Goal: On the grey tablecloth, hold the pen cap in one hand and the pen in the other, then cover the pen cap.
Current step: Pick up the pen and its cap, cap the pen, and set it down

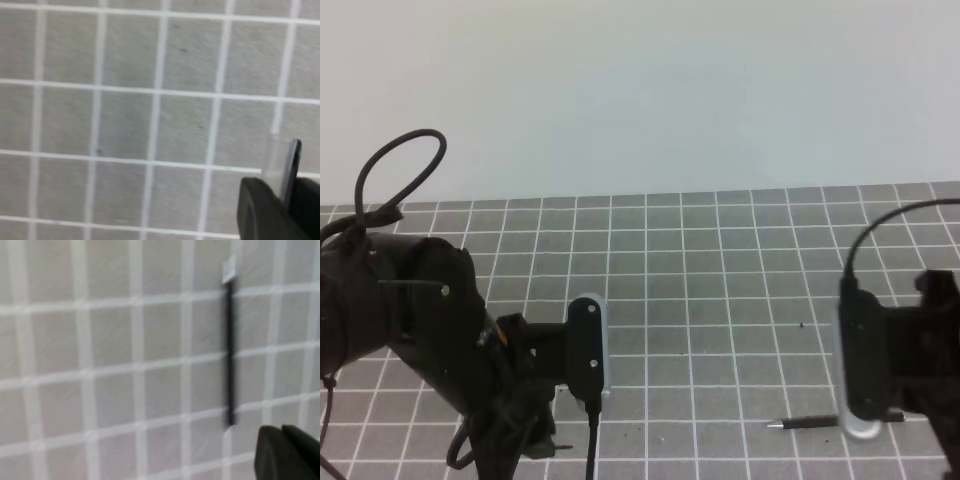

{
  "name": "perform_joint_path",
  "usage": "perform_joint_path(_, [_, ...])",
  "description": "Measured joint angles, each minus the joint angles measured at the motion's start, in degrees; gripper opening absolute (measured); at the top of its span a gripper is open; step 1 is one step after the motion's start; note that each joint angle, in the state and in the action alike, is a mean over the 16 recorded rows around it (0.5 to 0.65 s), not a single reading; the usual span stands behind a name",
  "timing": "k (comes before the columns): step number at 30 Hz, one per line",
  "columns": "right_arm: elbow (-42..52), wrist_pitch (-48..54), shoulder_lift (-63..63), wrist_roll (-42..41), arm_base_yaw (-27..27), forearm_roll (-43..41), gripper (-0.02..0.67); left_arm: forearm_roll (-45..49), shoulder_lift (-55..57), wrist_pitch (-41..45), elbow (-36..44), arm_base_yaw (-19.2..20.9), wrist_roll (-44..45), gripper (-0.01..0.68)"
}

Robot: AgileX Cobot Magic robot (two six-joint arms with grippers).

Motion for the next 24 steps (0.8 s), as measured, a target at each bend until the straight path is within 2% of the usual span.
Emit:
perform_joint_path(5, [-0.03, -6.37, 4.98, 0.10, 1.69, -3.39, 0.022, 0.00, 0.00, 2.83, 0.00, 0.00, -1.19, 0.078])
perform_joint_path(10, [-0.06, -10.70, 9.68, 2.03, 1.69, -3.75, 0.068, 0.01, 0.00, 4.08, -0.02, 0.00, -2.35, 0.078])
perform_joint_path(17, [-0.08, -11.66, 15.14, 3.65, 0.34, -2.62, 0.147, -0.16, 0.00, 4.30, -0.02, 0.00, -3.32, 0.078])
perform_joint_path(24, [-0.13, -11.34, 18.37, -0.17, -2.04, 1.85, 0.191, -0.37, 0.00, 4.30, 0.00, 0.00, -3.65, 0.078])
